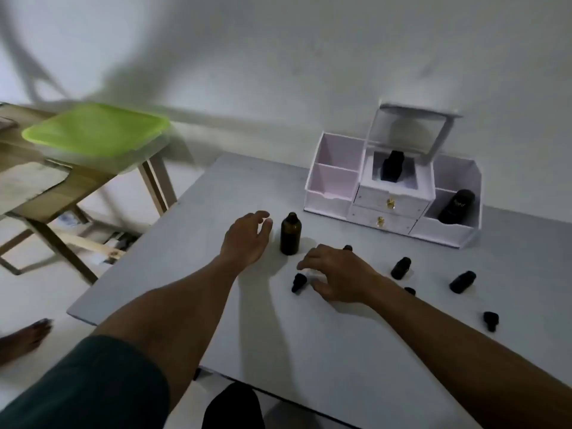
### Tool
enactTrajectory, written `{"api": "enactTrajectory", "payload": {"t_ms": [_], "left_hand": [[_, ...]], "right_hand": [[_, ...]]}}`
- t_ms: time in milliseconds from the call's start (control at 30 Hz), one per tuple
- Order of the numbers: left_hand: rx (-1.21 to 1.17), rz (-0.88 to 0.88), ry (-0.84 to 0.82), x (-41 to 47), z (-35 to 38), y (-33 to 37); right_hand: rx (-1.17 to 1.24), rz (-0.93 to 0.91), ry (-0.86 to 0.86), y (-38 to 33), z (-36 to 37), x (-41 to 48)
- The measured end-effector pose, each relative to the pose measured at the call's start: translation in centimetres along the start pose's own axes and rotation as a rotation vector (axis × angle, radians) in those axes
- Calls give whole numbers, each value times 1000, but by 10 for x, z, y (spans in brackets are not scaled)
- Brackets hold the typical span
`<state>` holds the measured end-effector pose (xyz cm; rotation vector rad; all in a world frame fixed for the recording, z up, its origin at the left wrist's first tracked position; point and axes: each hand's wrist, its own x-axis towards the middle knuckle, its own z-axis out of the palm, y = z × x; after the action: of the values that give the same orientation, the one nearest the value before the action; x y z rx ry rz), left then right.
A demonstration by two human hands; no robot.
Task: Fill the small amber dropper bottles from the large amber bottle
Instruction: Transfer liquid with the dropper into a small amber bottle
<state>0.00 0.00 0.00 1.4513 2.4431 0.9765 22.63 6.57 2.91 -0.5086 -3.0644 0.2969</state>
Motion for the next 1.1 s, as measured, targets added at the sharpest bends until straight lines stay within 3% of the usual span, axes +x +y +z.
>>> {"api": "enactTrajectory", "payload": {"t_ms": [333,433,600,667,900,1100], "left_hand": [[-211,17,121,-5,15,-9],[-392,-13,163,-2,22,-6],[-676,-65,150,6,27,5],[-722,-69,128,8,32,6],[-865,1,56,19,44,12],[-840,-46,68,24,57,13]], "right_hand": [[-194,-196,141,-19,45,1],[-7,-106,348,-18,35,1],[462,69,897,-13,-2,12],[598,140,1012,-13,-18,20],[893,159,1179,-3,-35,49],[908,154,1187,1,-36,63]]}}
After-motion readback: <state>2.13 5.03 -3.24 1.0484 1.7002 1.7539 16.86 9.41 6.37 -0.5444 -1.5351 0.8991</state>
